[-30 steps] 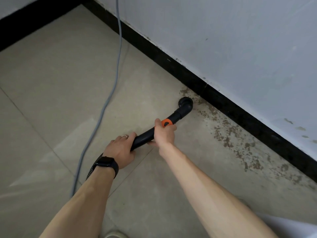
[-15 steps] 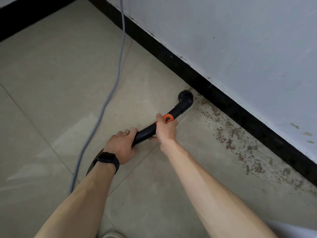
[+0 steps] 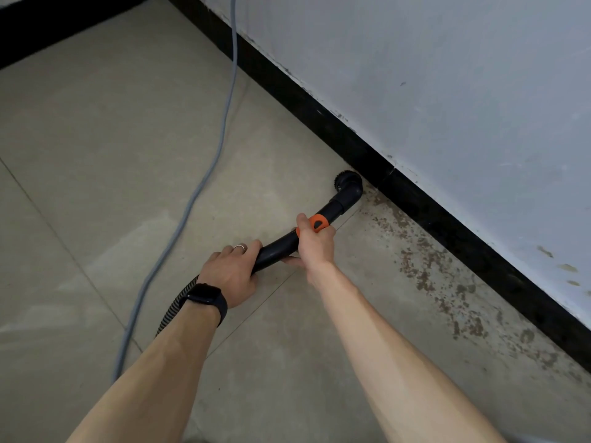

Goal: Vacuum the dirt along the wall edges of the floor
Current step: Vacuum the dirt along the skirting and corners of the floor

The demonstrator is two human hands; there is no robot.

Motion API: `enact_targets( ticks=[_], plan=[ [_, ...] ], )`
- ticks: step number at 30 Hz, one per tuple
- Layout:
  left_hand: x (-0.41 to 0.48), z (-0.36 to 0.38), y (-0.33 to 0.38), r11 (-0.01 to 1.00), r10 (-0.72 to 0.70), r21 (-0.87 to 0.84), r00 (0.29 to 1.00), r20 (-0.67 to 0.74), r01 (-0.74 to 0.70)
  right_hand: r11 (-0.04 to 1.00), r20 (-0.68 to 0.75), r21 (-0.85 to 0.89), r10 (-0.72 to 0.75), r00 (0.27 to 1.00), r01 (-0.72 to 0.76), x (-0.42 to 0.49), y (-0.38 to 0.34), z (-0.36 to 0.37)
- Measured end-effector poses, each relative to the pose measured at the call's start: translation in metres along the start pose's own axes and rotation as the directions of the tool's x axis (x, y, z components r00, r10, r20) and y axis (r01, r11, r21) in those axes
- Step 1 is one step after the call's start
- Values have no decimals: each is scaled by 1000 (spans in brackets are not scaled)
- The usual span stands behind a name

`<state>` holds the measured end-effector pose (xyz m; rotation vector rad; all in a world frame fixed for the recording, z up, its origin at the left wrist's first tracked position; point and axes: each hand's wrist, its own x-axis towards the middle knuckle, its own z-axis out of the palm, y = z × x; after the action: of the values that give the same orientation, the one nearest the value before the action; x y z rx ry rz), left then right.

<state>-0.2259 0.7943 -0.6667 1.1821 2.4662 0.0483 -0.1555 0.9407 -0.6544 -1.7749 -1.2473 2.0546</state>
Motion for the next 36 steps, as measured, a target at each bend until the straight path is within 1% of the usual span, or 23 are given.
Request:
enact_targets(
  ticks=[3, 8, 16, 24, 29, 34, 36],
  plan=[
    [2, 1, 0, 1000, -2, 11, 1000, 1, 2, 1000, 4, -2, -4, 1000, 4, 3, -1, -1],
    [7, 2, 3, 999, -35, -26, 999, -7, 35, 1000, -4, -7, -20, 1000, 20, 9, -3, 1],
    [20, 7, 9, 998, -46, 29, 998, -42, 47, 999, 6, 38, -29, 1000, 29, 19, -10, -4],
    [35, -1, 6, 990, -123, -68, 992, -29, 121, 999, -3, 40, -23, 1000, 23, 26, -13, 9],
    [47, -8, -6, 987, -136, -92, 990, -26, 133, 999, 6, 49, -2, 1000, 1, 29, -19, 21],
    [55, -9, -17, 982, -146, -129, 988, -51, 139, 999, 27, 36, 13, 1000, -14, 34, -28, 34],
    [56, -9, -21, 978, -164, -139, 984, -70, 153, 1000, 57, 20, 21, 998, -22, 36, -33, 39]
  ],
)
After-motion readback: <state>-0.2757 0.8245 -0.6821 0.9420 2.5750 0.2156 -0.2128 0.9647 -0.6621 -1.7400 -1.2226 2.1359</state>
